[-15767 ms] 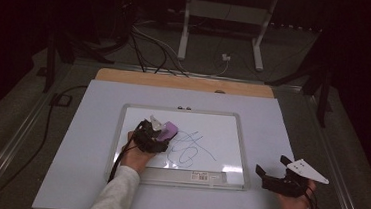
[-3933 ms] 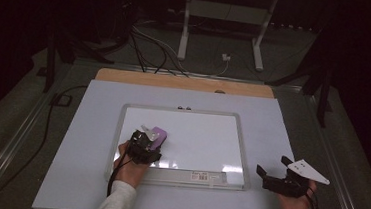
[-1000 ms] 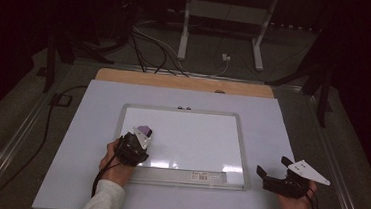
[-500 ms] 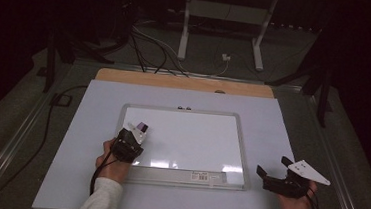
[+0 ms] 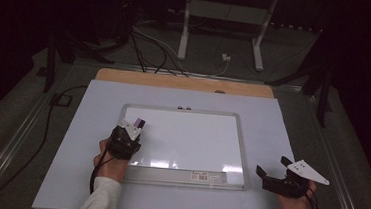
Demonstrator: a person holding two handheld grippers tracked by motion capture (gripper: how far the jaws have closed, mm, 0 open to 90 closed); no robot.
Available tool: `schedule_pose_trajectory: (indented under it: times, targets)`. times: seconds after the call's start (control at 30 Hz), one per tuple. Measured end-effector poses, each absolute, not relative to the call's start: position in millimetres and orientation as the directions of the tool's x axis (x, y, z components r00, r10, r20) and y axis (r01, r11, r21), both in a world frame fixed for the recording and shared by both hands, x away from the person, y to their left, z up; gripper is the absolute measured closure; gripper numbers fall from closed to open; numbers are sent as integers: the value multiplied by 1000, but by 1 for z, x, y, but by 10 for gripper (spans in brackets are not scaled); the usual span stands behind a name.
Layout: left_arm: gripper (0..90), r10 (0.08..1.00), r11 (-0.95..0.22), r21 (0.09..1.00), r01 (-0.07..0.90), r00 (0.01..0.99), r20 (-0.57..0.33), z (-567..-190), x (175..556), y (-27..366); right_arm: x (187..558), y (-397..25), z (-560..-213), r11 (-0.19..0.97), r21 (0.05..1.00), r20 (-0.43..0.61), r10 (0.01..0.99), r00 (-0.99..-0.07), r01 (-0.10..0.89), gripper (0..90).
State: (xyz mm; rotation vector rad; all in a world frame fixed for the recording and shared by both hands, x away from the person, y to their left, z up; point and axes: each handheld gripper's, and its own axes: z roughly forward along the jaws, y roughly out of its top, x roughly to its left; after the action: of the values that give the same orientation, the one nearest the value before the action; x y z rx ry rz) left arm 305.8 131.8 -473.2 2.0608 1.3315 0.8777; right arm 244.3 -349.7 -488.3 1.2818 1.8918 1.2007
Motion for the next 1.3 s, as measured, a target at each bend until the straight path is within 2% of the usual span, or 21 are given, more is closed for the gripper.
schedule_pose_trajectory:
  times: [0.43,0.83,1.3]
  targets:
    - [648,947,-305,761,573,270,176,-464,319,131,244,-350,-488,144,893,38,919,-391,425,0]
    - [648,983,-151,780,607,172,57,-471,345,149,245,-351,-488,141,893,41,920,-390,428,0]
    - [648,996,-76,762,644,87,25,-481,369,163,244,-352,-488,139,894,42,921,-388,426,0]
